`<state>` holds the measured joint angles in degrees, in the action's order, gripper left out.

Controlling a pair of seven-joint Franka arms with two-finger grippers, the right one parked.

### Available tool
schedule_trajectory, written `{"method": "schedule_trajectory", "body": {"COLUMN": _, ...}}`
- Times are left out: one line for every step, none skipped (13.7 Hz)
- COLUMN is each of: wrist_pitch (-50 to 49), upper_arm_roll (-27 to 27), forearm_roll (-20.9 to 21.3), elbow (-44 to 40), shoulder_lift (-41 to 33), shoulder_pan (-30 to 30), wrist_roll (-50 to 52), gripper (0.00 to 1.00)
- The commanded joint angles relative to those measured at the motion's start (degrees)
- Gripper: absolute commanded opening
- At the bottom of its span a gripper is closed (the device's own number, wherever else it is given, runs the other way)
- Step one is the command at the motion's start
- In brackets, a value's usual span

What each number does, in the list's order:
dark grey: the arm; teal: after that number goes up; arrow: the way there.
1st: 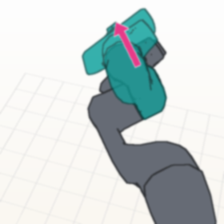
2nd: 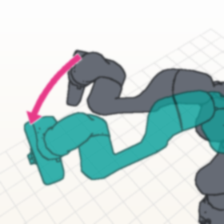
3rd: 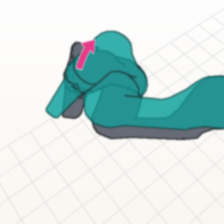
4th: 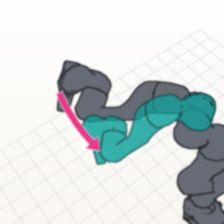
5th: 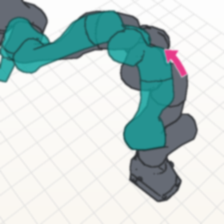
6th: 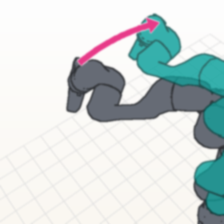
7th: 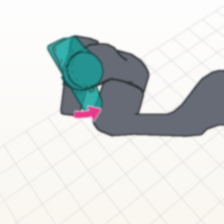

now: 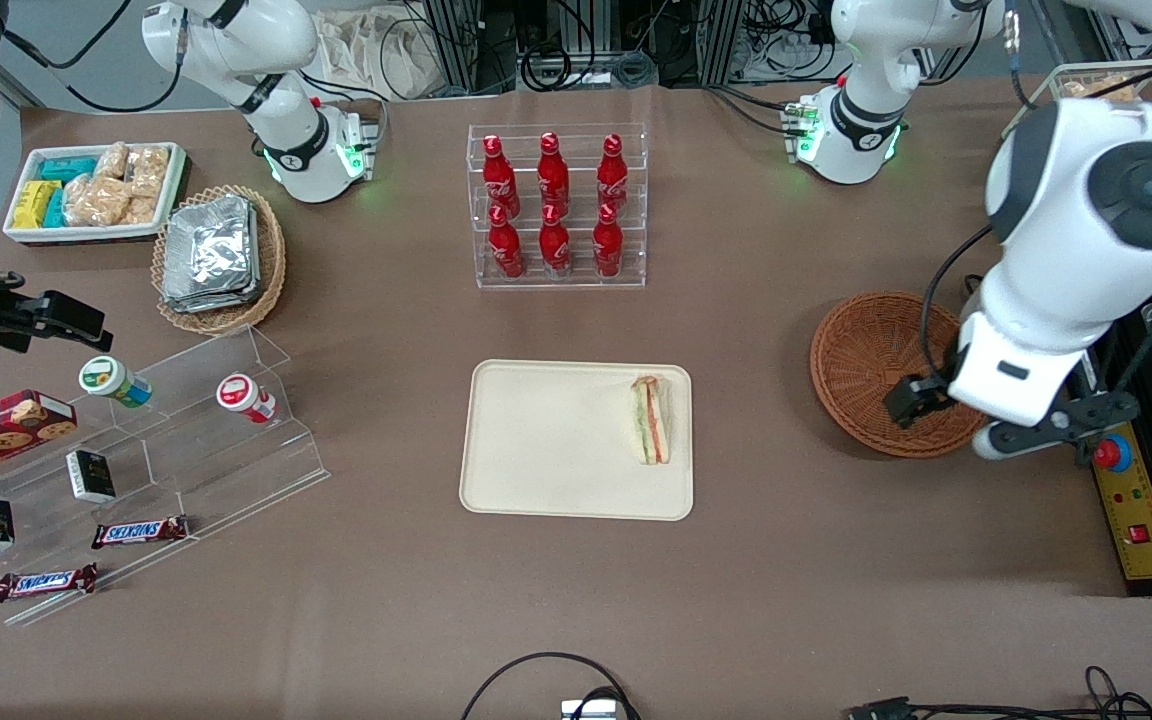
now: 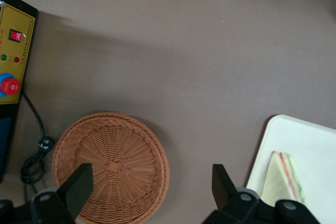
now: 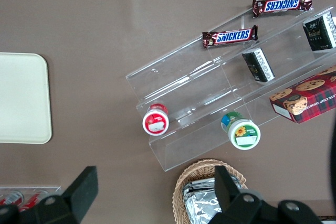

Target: Place sandwich from basket to tray

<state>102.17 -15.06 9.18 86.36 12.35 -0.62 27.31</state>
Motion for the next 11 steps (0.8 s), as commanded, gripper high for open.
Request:
{"method": "schedule_trajectory", "body": {"wrist_pitch": -0.9, "upper_arm_roll": -0.1, "forearm_roll": -2.7, "elbow": 5.2, "shoulder_lift": -6.1, "shoulder_pan": -2.7, "wrist_roll": -9.7, "gripper": 1.0}}
{"method": "schedule_trajectory", "body": {"wrist_pitch": -1.4, "upper_arm_roll": -0.1, "forearm_roll": -2.8, "elbow": 5.7, "shoulder_lift": -7.5, "shoulder_pan": -3.2, "wrist_roll": -12.9, "gripper": 1.0}}
{"method": "schedule_trajectory", "body": {"wrist_pitch": -1.6, "upper_arm_roll": -0.1, "forearm_roll": -2.8, "elbow": 6.2, "shoulder_lift": -8.8, "shoulder_pan": -3.5, "wrist_roll": -15.9, "gripper": 1.0}}
{"method": "schedule_trajectory", "body": {"wrist_pitch": -1.8, "upper_arm_roll": -0.1, "forearm_roll": -2.8, "elbow": 6.4, "shoulder_lift": -10.1, "shoulder_pan": -3.9, "wrist_roll": -18.5, "gripper": 1.0}}
{"method": "schedule_trajectory", "body": {"wrist_pitch": -2.9, "upper_arm_roll": -0.1, "forearm_roll": -3.5, "elbow": 6.4, "shoulder_lift": -10.9, "shoulder_pan": -4.3, "wrist_roll": -20.3, "gripper": 1.0}}
{"method": "schedule_trajectory", "body": {"wrist_pitch": -4.2, "upper_arm_roll": 0.7, "forearm_roll": -5.1, "elbow": 6.4, "shoulder_lift": -11.8, "shoulder_pan": -4.3, "wrist_roll": -22.0, "gripper": 1.0}}
{"method": "schedule_trajectory", "body": {"wrist_pitch": -4.9, "upper_arm_roll": 3.3, "forearm_roll": -7.0, "elbow": 6.4, "shoulder_lift": -13.0, "shoulder_pan": -4.0, "wrist_roll": -24.7, "gripper": 1.0}}
{"method": "schedule_trajectory", "body": {"wrist_pitch": -6.1, "upper_arm_roll": 4.3, "forearm_roll": -7.9, "elbow": 6.5, "shoulder_lift": -13.7, "shoulder_pan": -3.8, "wrist_roll": -28.2, "gripper": 1.0}}
{"method": "schedule_trajectory", "body": {"wrist_pitch": -7.8, "upper_arm_roll": 4.5, "forearm_roll": -8.0, "elbow": 6.5, "shoulder_lift": -14.7, "shoulder_pan": -3.9, "wrist_roll": -31.2, "gripper": 1.0}}
{"method": "schedule_trajectory", "body": {"wrist_pitch": -8.9, "upper_arm_roll": 4.7, "forearm_roll": -8.0, "elbow": 6.9, "shoulder_lift": -15.8, "shoulder_pan": -4.0, "wrist_roll": -32.0, "gripper": 1.0}}
{"method": "schedule_trajectory", "body": {"wrist_pitch": -9.4, "upper_arm_roll": 5.6, "forearm_roll": -7.9, "elbow": 7.6, "shoulder_lift": -16.8, "shoulder_pan": -4.0, "wrist_roll": -32.0, "gripper": 1.0}}
